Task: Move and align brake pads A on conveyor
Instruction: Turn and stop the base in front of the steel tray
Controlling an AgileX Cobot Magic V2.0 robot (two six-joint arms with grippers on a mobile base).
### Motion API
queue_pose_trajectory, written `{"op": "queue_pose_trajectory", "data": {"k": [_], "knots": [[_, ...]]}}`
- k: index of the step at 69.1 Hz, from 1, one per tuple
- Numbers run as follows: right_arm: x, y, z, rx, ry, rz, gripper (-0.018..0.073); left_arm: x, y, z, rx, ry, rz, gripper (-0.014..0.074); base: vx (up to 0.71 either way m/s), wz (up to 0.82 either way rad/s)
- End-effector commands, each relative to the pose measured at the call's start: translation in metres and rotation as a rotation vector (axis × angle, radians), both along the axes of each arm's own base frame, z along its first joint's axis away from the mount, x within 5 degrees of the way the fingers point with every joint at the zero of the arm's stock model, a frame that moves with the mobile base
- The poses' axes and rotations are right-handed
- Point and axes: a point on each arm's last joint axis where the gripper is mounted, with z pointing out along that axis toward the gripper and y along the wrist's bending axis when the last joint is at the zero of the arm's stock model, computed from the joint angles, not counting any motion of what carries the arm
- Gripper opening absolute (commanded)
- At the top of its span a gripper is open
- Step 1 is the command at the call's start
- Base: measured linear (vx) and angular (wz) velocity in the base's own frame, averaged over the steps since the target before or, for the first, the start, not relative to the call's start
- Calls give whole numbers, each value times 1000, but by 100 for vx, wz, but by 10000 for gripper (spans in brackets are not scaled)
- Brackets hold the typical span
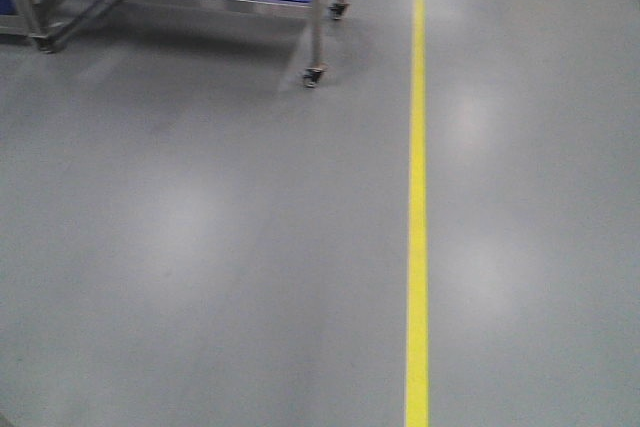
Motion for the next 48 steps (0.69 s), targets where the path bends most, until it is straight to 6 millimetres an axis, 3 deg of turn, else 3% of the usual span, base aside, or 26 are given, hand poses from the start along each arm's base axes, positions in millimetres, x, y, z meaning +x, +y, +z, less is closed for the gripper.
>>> {"op": "queue_pose_trajectory", "data": {"k": [1, 18, 48], "knots": [[0, -2, 14, 5, -82, -21, 496, 2, -1, 13, -13, -81, -6, 481, 43, 50], [0, -2, 14, 5, -82, -21, 496, 2, -1, 13, -13, -81, -6, 481, 39, 70], [0, -2, 14, 5, -82, -21, 496, 2, -1, 13, -13, -81, -6, 481, 29, 100]]}}
